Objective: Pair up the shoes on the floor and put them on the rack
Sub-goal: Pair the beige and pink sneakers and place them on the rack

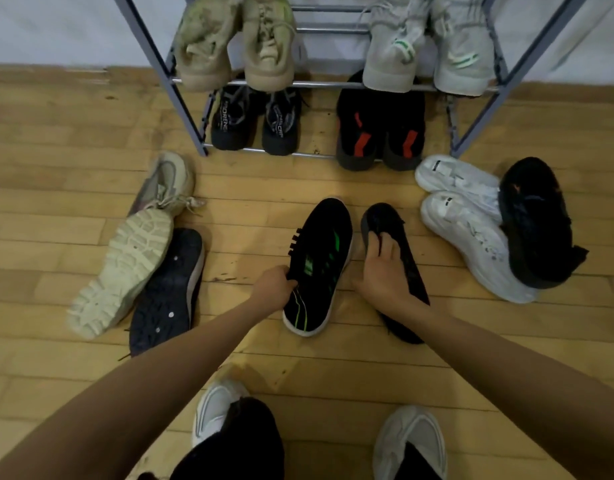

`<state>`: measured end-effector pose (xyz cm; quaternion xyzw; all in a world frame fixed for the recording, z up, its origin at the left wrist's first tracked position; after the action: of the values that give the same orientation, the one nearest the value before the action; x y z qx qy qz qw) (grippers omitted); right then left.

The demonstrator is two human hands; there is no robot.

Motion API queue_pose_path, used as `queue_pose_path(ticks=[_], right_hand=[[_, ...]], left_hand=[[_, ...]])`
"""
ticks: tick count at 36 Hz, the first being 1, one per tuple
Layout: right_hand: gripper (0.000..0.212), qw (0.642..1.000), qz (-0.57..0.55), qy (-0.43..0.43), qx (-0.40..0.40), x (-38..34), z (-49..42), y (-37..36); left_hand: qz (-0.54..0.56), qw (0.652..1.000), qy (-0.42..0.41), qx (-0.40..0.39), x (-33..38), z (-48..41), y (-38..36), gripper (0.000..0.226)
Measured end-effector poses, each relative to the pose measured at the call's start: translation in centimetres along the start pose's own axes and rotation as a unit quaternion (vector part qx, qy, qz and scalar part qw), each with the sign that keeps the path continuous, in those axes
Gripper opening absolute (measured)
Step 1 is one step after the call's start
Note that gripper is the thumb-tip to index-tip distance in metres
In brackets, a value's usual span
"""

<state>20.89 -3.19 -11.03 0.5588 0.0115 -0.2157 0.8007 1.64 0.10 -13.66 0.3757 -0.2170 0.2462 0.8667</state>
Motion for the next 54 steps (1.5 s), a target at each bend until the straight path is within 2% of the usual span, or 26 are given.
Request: queue_pose_path(ticks=[2, 4, 5, 8, 9, 11, 14, 18, 21, 24, 27, 30, 34, 40, 44, 48, 51, 54], right_hand=[[0.078, 0.998, -0.061, 0.021, -0.003, -1.1, 0.3, -0.7], [0.07, 0.987, -0.156, -0.013, -0.039, -1.7, 0.3, -1.6], [0.068, 0.971, -0.22, -0.054, -0.071, -1.8, 0.4, -2.3], [0.054, 0.892, -0.395, -0.168, -0.143, -2.1, 0.5, -4.0], [0.05, 0.876, -0.422, -0.179, -0.149, -2.3, 0.5, -4.3], [0.05, 0.871, -0.444, -0.157, -0.137, -2.6, -0.1, -4.1], [0.049, 0.889, -0.432, -0.111, -0.101, -3.2, -1.2, -2.9], [0.049, 0.902, -0.411, -0.07, -0.111, -5.0, -2.5, -2.7], [0.049, 0.904, -0.406, -0.053, -0.12, -7.2, -2.9, -3.4], [0.05, 0.896, -0.415, -0.055, -0.145, -9.5, -2.9, -4.8], [0.05, 0.894, -0.408, -0.062, -0.172, -11.2, -2.8, -6.0], [0.05, 0.91, -0.37, -0.062, -0.179, -11.9, -3.1, -6.8], [0.053, 0.934, -0.305, -0.061, -0.177, -12.0, -3.8, -7.4], [0.052, 0.954, -0.239, -0.076, -0.162, -11.2, -4.5, -7.1], [0.051, 0.962, -0.213, -0.076, -0.152, -11.0, -4.7, -7.1], [0.046, 0.966, -0.196, -0.074, -0.152, -11.2, -4.6, -6.8], [0.048, 0.962, -0.203, -0.079, -0.164, -10.7, -4.4, -6.7], [0.044, 0.963, -0.19, -0.071, -0.18, -10.2, -4.1, -6.7]], left_hand=[[0.021, 1.0, -0.009, 0.003, 0.2, 0.1, -0.1, 0.022], [0.049, 0.999, -0.017, 0.008, 0.5, 0.2, -0.3, 0.022], [0.073, 0.997, -0.017, 0.009, 0.7, 0.3, -0.4, 0.021], [0.184, 0.983, -0.01, 0.009, 1.2, 0.2, -0.7, 0.022], [0.211, 0.977, -0.009, 0.016, 1.3, 0.1, -0.6, 0.023], [0.245, 0.969, -0.017, 0.034, 1.4, -0.1, 0.0, 0.024], [0.28, 0.958, -0.031, 0.045, 1.0, -0.5, 1.2, 0.022], [0.318, 0.948, -0.016, 0.025, -0.6, -0.4, 2.7, 0.019], [0.314, 0.948, -0.014, 0.045, -2.4, 0.4, 5.0, 0.025], [0.185, 0.967, -0.024, 0.17, -4.9, 1.4, 8.9, 0.03], [0.052, 0.951, -0.006, 0.306, -7.9, 2.5, 13.0, 0.045], [-0.008, 0.929, 0.078, 0.36, -11.3, 2.7, 16.1, 0.071], [0.04, 0.921, 0.17, 0.348, -14.7, 1.6, 18.2, 0.098], [0.019, 0.929, 0.192, 0.314, -15.4, 0.2, 19.9, 0.111], [0.006, 0.927, 0.136, 0.349, -12.9, 1.4, 20.2, 0.114], [-0.002, 0.945, 0.046, 0.324, -8.7, 1.8, 19.5, 0.112], [0.076, 0.958, 0.018, 0.276, -5.9, 1.6, 19.1, 0.112], [0.252, 0.95, 0.001, 0.183, -3.7, 0.6, 18.0, 0.112]])
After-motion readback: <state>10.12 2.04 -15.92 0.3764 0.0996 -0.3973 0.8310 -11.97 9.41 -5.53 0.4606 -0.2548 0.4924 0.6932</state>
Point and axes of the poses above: each hand's wrist, its own z-axis away from the middle knuckle, its own y-axis out of the back of the hand, x = y × z, the point moved 7 cm from there along -z, towards the middle knuckle, and after that the axes turned 4 degrees about z, right-handed, at the moved point
